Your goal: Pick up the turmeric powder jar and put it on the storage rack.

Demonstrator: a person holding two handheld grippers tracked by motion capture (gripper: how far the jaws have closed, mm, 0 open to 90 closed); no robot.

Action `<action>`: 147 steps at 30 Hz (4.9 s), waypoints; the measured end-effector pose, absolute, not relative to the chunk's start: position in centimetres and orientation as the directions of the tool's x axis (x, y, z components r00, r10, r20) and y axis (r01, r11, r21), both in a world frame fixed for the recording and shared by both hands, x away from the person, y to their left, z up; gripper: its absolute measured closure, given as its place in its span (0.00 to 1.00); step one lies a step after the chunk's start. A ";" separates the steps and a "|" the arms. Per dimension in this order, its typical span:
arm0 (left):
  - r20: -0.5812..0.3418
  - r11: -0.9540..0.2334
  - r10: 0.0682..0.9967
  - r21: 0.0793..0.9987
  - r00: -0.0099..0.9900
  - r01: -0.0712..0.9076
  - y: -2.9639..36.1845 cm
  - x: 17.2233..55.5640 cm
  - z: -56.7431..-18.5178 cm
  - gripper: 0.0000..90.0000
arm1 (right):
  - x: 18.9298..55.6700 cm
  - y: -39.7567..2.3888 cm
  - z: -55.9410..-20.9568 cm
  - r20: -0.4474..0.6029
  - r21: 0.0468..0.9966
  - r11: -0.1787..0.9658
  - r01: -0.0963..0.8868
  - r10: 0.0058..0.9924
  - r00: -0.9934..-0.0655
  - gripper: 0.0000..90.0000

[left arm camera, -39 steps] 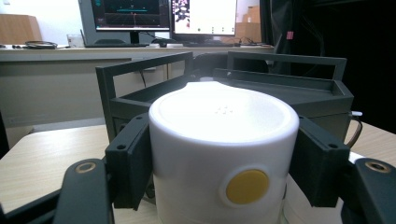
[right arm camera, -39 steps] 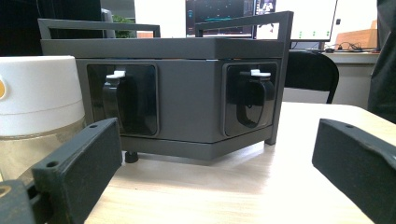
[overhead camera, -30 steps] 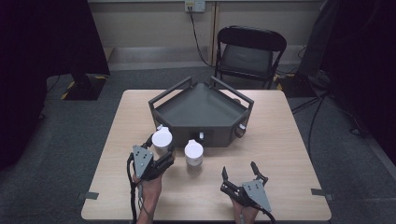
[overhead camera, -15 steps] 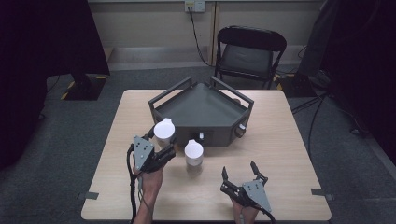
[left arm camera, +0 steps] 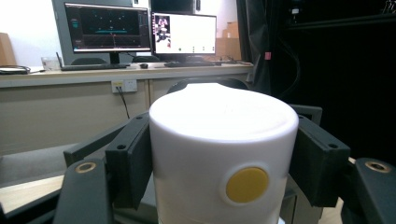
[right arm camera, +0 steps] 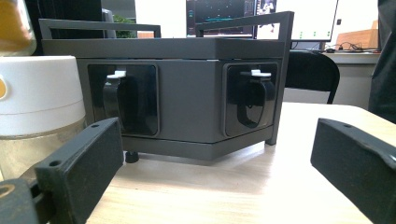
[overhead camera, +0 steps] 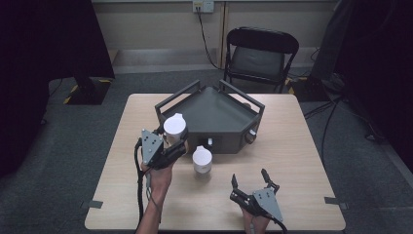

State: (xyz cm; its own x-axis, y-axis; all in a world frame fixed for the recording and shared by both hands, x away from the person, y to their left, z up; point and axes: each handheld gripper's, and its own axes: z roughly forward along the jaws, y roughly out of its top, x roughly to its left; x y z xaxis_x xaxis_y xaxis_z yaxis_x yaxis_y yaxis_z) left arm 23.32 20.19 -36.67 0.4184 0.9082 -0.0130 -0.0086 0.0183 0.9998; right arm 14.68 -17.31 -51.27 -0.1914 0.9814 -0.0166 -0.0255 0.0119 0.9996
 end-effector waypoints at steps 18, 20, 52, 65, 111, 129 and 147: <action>0.001 0.000 0.905 1.000 0.426 -0.002 18.4 27.8 -33.3 0.34 | 14.7 -17.3 -51.3 -0.018 1.000 0.013 -0.027 0.982 -0.190 0.01; 0.003 -0.004 0.906 1.000 0.423 0.003 18.1 28.4 -33.1 0.34 | 14.7 -17.3 -51.3 -0.018 1.000 0.013 -0.027 0.981 -0.192 0.01; -0.018 -0.020 0.930 0.995 0.367 0.099 14.8 33.0 -34.2 0.34 | 14.7 -17.4 -51.3 -0.018 1.000 0.013 -0.027 0.981 -0.193 0.01; -0.036 0.013 0.936 0.998 0.351 0.066 14.7 32.6 -35.4 0.34 | 14.7 -17.3 -51.3 -0.018 1.000 0.013 -0.027 0.981 -0.193 0.01; -0.036 0.043 0.939 0.999 0.342 -0.013 15.4 29.4 -36.7 0.00 | 14.7 -17.4 -51.3 -0.019 1.000 0.014 -0.028 0.981 -0.194 0.01; -0.054 0.071 0.945 0.997 0.322 -0.040 17.0 27.0 -37.9 0.00 | 14.7 -17.4 -51.3 -0.018 1.000 0.013 -0.027 0.981 -0.194 0.01; -0.052 0.069 0.952 0.996 0.303 -0.048 18.4 24.8 -39.3 0.00 | 14.7 -17.4 -51.3 -0.018 1.000 0.013 -0.026 0.981 -0.194 0.01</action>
